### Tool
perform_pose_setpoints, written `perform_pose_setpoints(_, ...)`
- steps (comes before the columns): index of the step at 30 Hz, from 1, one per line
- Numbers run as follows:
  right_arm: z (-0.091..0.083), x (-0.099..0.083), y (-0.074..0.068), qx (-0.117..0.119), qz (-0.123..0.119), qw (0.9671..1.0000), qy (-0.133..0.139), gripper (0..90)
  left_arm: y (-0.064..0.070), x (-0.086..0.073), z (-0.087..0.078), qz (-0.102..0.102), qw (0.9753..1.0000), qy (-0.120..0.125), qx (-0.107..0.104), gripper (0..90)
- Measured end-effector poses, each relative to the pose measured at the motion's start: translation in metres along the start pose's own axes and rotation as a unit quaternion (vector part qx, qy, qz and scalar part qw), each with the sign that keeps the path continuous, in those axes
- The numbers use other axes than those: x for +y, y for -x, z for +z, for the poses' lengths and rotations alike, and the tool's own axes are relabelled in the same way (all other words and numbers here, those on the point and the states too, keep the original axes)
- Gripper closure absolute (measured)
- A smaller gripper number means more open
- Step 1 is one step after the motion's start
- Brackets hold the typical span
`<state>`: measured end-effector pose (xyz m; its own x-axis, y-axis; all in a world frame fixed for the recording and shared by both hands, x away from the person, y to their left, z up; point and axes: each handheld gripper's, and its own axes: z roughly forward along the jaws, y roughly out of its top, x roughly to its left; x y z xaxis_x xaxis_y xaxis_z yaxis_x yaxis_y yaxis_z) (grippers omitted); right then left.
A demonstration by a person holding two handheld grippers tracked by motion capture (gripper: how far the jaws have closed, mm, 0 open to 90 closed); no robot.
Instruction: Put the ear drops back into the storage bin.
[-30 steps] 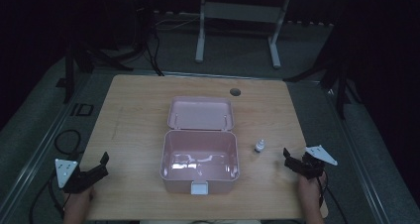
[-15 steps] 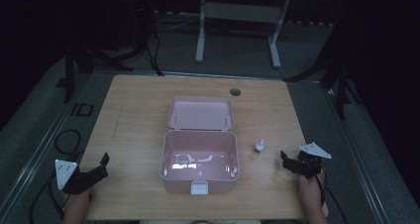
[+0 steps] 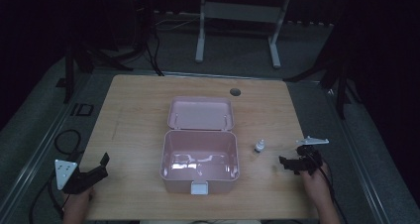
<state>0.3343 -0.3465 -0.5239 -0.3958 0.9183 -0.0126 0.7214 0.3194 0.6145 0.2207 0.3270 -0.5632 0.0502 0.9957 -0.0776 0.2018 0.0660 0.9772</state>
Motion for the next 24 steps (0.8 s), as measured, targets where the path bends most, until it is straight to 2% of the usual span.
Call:
perform_pose_setpoints(4,-0.006,0.005,0.003,0.016,0.006,0.9995,-0.028,11.8,0.000,0.000,0.000,0.000,1.0000,0.000,0.000,0.4)
perform_pose_setpoints(9,-0.013,0.010,0.003,0.030,-0.004,0.9973,-0.067,11.7,0.000,0.000,0.000,-0.001,1.0000,0.000,-0.002,0.5)
perform_pose_setpoints(14,-0.014,0.011,0.004,0.046,-0.020,0.9913,-0.122,11.7,0.000,0.000,0.000,-0.001,1.0000,-0.001,-0.003,0.4)
perform_pose_setpoints(17,-0.014,0.011,0.004,0.054,-0.024,0.9880,-0.143,11.7,0.000,0.000,0.000,-0.002,1.0000,-0.001,-0.003,0.4)
perform_pose_setpoints(24,-0.013,0.011,0.003,0.065,-0.050,0.9775,-0.194,11.6,0.000,0.000,0.000,-0.003,1.0000,-0.001,-0.002,0.5)
